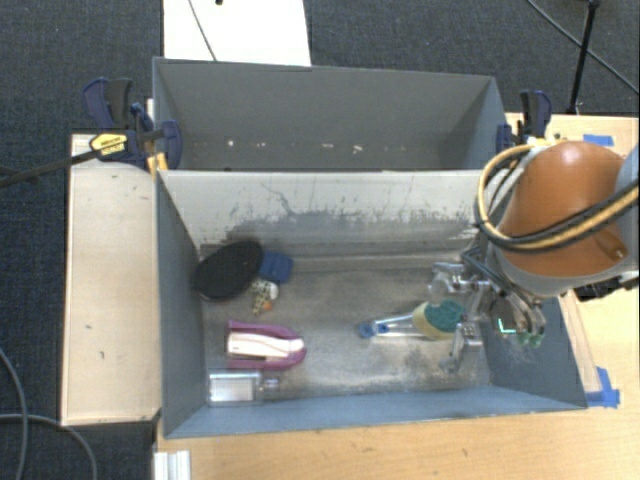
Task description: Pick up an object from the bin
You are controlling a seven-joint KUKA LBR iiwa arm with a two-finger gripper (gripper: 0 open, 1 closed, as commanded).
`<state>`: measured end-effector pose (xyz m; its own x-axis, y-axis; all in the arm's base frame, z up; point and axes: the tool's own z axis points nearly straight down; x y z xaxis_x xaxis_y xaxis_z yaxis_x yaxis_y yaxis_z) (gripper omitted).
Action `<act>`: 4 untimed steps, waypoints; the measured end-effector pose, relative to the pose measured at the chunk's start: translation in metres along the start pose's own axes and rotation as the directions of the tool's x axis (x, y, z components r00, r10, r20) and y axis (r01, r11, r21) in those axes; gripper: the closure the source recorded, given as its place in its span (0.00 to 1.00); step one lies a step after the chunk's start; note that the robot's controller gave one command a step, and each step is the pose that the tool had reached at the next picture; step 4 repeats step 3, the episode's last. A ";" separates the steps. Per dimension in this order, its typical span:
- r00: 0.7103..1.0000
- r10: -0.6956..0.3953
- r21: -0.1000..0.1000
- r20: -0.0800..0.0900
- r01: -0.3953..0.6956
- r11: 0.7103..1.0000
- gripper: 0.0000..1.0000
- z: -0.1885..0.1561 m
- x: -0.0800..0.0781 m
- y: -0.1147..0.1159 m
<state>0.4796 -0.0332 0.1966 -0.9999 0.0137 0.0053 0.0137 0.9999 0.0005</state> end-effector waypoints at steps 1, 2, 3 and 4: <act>0.942 0.336 -0.007 0.015 -0.336 0.942 0.00 0.124 -0.033 -0.011; 0.944 0.331 -0.004 0.011 -0.331 0.944 1.00 0.123 -0.032 -0.011; 0.946 0.324 -0.004 0.015 -0.324 0.946 1.00 -0.036 -0.023 -0.022; 0.946 0.324 -0.004 0.015 -0.324 0.946 1.00 -0.036 -0.023 -0.022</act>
Offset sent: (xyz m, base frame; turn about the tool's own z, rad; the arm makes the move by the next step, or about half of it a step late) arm 0.0289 -0.0121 -0.1266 0.3434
